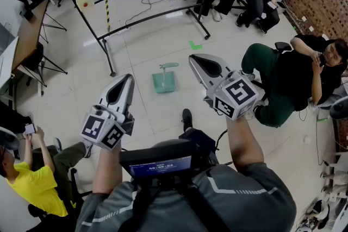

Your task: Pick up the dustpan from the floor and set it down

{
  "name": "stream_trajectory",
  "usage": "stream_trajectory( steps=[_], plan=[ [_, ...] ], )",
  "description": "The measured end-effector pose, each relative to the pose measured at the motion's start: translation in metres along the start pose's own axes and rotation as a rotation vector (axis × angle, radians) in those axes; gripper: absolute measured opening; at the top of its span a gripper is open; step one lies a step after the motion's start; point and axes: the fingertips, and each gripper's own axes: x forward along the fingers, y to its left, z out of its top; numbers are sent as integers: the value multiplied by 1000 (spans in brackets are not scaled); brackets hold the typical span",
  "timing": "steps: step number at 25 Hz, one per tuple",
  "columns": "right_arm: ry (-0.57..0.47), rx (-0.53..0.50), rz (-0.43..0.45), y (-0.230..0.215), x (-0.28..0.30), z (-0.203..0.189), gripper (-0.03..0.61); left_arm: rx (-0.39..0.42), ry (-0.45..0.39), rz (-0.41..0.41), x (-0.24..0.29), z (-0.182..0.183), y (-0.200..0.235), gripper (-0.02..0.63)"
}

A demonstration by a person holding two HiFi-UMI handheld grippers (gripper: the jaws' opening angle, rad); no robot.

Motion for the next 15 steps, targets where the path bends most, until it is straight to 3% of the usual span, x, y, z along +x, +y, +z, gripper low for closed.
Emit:
stream_trajectory(
  steps=[8,15],
  plan=[
    [-11,8,112,-110,80,-15,26,9,-4,59,128,-8,64,32],
    [-15,2,234,-208,146,-4,28,15,-5,158,227,12,119,34]
  ],
)
